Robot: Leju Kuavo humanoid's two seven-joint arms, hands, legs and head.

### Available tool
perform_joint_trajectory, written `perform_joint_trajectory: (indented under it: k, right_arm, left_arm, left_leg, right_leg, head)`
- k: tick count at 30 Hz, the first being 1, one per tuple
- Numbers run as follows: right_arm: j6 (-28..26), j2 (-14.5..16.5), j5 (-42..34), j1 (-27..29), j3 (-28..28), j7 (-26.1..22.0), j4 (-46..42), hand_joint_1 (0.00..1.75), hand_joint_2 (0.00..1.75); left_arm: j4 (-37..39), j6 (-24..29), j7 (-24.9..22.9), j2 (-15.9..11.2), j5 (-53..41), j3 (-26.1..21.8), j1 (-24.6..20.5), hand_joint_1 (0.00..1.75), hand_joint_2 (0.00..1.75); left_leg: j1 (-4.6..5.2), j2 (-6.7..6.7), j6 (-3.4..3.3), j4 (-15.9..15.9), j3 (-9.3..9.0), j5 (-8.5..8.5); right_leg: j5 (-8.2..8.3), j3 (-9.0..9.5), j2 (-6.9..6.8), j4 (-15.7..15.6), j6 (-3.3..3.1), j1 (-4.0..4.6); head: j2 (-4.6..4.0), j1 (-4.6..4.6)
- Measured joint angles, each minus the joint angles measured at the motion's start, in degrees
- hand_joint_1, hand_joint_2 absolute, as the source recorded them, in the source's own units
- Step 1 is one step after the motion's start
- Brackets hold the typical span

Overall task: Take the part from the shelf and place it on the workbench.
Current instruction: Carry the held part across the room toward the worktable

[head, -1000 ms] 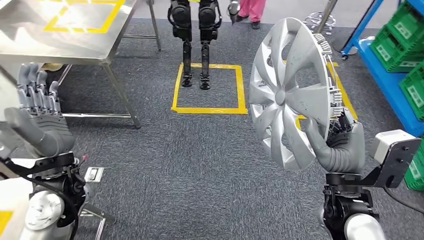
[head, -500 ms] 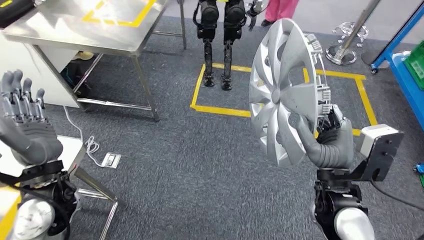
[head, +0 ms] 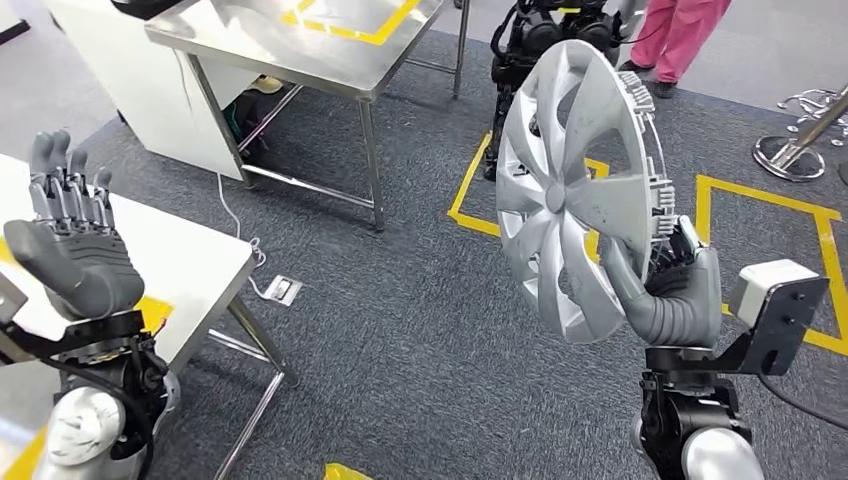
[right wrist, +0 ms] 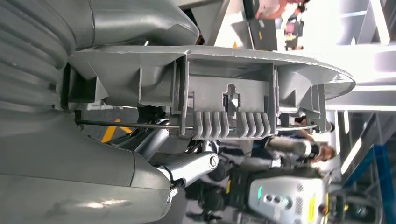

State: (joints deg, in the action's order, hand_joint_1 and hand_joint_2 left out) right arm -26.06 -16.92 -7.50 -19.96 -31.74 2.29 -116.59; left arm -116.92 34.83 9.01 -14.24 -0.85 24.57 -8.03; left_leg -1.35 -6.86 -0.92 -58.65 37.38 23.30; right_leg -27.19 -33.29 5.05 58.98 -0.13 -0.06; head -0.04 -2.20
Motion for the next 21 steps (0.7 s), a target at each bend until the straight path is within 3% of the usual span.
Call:
perform_joint_trajectory:
  k: [2,3,4,6,8,9,10,12,14,15,17,19,21]
  right_arm:
    - [0.0,0.0,0.0,-0.1,0.0,0.0,0.0,1.75,1.75]
    - [0.0,0.0,0.0,-0.1,0.0,0.0,0.0,1.75,1.75]
    - [0.0,0.1,0.0,-0.2,0.0,0.0,0.0,1.75,1.75]
    - [0.0,0.2,0.0,-0.3,0.0,0.0,0.0,1.75,1.75]
    - [0.0,0.2,0.0,-0.4,0.0,0.0,0.1,1.75,1.75]
    - [0.0,0.3,0.0,-0.4,0.0,0.0,0.2,1.75,1.75]
    - [0.0,0.3,-0.1,-0.4,0.0,0.0,0.4,1.75,1.75]
    - [0.2,0.4,-0.1,-0.9,-0.1,0.2,0.6,1.75,1.75]
    - [0.5,0.5,-0.1,-1.8,-0.1,0.5,0.8,1.75,1.75]
    - [0.7,0.5,-0.1,-2.3,-0.1,0.7,0.9,1.75,1.75]
    - [1.0,0.5,-0.1,-3.4,-0.1,1.1,1.1,1.75,1.75]
    - [1.2,0.4,-0.1,-4.2,-0.2,1.3,1.2,1.75,1.75]
    - [1.3,0.4,-0.1,-4.7,-0.2,1.4,1.3,1.75,1.75]
  left_arm:
    - [0.0,0.0,0.0,0.0,0.0,0.0,0.1,0.00,0.00]
    - [0.0,0.1,0.0,0.0,0.0,0.0,0.2,0.00,0.00]
    - [0.0,0.1,0.0,0.0,0.0,-0.1,0.1,0.00,0.00]
    - [0.0,0.2,0.0,-0.1,0.0,-0.1,0.1,0.00,0.00]
    - [0.0,0.2,0.0,-0.1,0.0,-0.1,0.1,0.00,0.00]
    - [0.1,0.2,0.0,-0.1,0.0,-0.1,0.2,0.00,0.00]
    - [0.1,0.1,0.0,-0.1,0.0,-0.1,0.2,0.00,0.00]
    - [0.1,0.1,0.0,-0.1,0.0,-0.1,0.0,0.00,0.00]
    - [0.1,0.0,-0.2,-0.1,-0.2,-0.1,-0.4,0.00,0.00]
    - [0.1,0.0,-0.4,-0.2,-0.4,-0.2,-0.6,0.00,0.00]
    - [0.1,0.0,-0.9,-0.4,-0.8,-0.5,-0.8,0.00,0.00]
    - [0.0,-0.1,-1.2,-0.6,-1.1,-0.9,-0.9,0.00,0.00]
    - [-0.1,-0.2,-1.2,-0.7,-1.2,-1.2,-1.2,0.00,0.00]
  left_leg:
    - [-0.31,-1.02,0.77,0.2,0.51,-0.47]
    - [-0.20,-0.40,1.02,-0.1,0.92,-0.29]
    - [0.00,0.99,1.20,-1.2,1.59,0.50]
    - [0.30,4.66,1.48,-6.7,4.30,3.67]
    - [0.06,6.15,1.88,-13.4,7.15,6.31]
    - [-0.12,6.44,2.09,-14.7,7.56,6.42]
    - [-0.30,6.74,2.30,-13.7,6.81,5.58]
    - [-0.43,8.46,2.76,-6.9,2.67,3.02]
    - [-0.20,9.75,2.44,-1.4,-0.71,1.93]
    - [-0.03,9.75,2.04,-0.6,-1.14,2.07]
    - [0.04,8.42,1.10,-0.7,-0.88,1.89]
    - [-0.11,7.18,0.47,-0.7,-0.73,1.68]
    - [-0.18,5.89,-0.01,-0.7,-0.67,1.47]
  right_leg:
    - [0.39,0.43,-1.19,-0.9,-0.21,0.08]
    - [0.72,0.71,-1.95,-1.5,-0.27,0.00]
    - [1.07,1.00,-2.75,-2.2,-0.37,-0.12]
    - [1.43,1.23,-4.35,-2.8,-0.49,-0.17]
    - [1.43,1.05,-5.97,-2.8,-0.52,-0.19]
    - [1.39,0.99,-6.77,-2.8,-0.45,-0.24]
    - [1.31,0.96,-7.53,-2.7,-0.32,-0.34]
    - [0.90,0.88,-8.88,-2.1,0.32,-0.57]
    - [0.32,0.52,-9.90,-1.0,1.23,-0.45]
    - [0.16,0.36,-10.37,-0.6,1.57,-0.32]
    - [0.02,0.28,-11.22,-0.4,1.96,-0.28]
    - [-1.29,-0.54,-9.84,1.3,2.44,-0.57]
    - [-4.40,-3.25,-7.02,7.1,2.74,-0.78]
  head:
    - [0.00,-0.21]
    - [0.00,-0.13]
    - [0.00,0.11]
    - [0.00,0.68]
    - [0.00,1.21]
    - [0.00,1.44]
    - [0.00,1.66]
    - [0.00,1.98]
    - [0.00,2.34]
    - [0.00,2.35]
    - [0.00,2.02]
    - [0.00,1.60]
    - [0.00,1.02]
